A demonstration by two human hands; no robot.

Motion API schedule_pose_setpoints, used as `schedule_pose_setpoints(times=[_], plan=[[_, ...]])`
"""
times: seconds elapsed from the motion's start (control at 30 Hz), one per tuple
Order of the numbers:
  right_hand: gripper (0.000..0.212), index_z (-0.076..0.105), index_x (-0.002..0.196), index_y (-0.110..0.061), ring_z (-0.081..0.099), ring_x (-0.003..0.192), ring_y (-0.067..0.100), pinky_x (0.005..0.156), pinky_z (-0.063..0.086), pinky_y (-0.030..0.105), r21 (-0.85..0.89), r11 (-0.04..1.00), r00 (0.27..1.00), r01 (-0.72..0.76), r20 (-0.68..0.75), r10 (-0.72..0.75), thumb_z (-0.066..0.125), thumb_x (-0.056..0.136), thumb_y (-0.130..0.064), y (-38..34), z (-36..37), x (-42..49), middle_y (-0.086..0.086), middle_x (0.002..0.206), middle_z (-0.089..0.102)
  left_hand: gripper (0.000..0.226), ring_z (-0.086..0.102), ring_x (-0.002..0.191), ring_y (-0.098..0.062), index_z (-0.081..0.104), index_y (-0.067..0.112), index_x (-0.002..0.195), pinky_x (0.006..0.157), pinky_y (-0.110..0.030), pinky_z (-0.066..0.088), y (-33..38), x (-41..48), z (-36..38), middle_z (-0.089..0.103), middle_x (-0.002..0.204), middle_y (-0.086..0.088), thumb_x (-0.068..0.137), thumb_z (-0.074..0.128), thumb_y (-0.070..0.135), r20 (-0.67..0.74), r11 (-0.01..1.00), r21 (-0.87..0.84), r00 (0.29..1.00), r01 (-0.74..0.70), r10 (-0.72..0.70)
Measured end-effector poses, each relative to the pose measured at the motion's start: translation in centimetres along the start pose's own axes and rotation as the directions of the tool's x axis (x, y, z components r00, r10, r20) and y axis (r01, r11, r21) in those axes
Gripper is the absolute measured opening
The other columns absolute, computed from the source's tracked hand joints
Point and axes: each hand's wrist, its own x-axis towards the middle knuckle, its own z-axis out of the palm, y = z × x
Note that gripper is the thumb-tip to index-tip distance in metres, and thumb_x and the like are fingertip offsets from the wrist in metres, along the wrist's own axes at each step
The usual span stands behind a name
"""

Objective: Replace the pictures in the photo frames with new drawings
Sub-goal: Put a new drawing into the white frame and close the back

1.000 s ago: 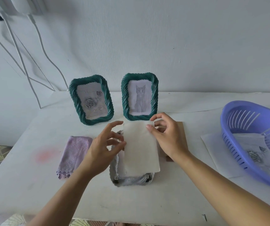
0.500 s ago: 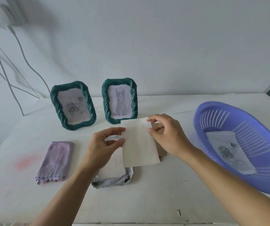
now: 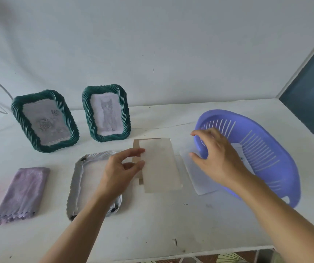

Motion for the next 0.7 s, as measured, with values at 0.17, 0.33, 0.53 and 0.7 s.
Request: schedule_pose_setpoints(times=[0.17, 0.33, 0.53, 0.7], plan=[[0.049, 0.057, 0.13, -0.021, 0.061, 0.088, 0.009, 0.081, 0.049, 0.027, 0.154, 0.988, 0.999, -0.026, 0.041, 0.019, 0.073, 0.084, -0.015, 1.7, 0.0, -1.3, -0.007, 0.104, 0.056, 0.028, 0.058, 0.056, -0.001, 0.074, 0.028, 0.107, 0.052, -0.012, 0.038, 0.4, 0.3, 3.2, 0.072, 0.086, 0.013, 0.089, 0.072, 0.006, 0.054, 0.998, 0.045, 0.998, -0.047, 0.044], [0.042, 0.064, 0.12, -0.027, 0.06, 0.086, -0.004, 0.071, 0.044, 0.009, 0.349, 0.933, 0.996, -0.084, 0.027, 0.079, 0.073, 0.083, -0.01, 2.2, -0.6, -1.6, -0.027, 0.095, 0.06, 0.028, 0.063, 0.058, -0.004, 0.073, 0.025, 0.109, 0.05, -0.015, 0.046, 0.1, 1.2, 5.3, 0.073, 0.1, 0.008, 0.09, 0.071, 0.005, 0.078, 0.997, 0.056, 0.996, -0.048, 0.044], [0.036, 0.067, 0.114, -0.03, 0.065, 0.087, 0.003, 0.078, 0.05, 0.011, 0.486, 0.867, 0.994, -0.11, 0.036, 0.106, 0.076, 0.083, -0.014, 2.8, -2.1, -1.4, -0.015, 0.101, 0.067, 0.028, 0.059, 0.052, -0.003, 0.071, 0.033, 0.108, 0.05, -0.017, 0.047, -0.2, 2.2, 7.2, 0.071, 0.08, 0.01, 0.089, 0.072, 0.011, 0.115, 0.974, 0.205, 0.991, -0.094, 0.072], [0.036, 0.067, 0.112, -0.036, 0.065, 0.087, 0.005, 0.075, 0.049, 0.009, 0.526, 0.84, 0.991, -0.133, 0.045, 0.128, 0.078, 0.082, -0.02, 3.3, -2.8, -0.9, -0.014, 0.102, 0.068, 0.032, 0.069, 0.07, -0.004, 0.072, 0.016, 0.118, 0.066, -0.004, 0.046, -0.2, 2.4, 9.2, 0.07, 0.106, 0.007, 0.087, 0.073, 0.007, 0.174, 0.858, 0.427, 0.957, -0.285, 0.231]])
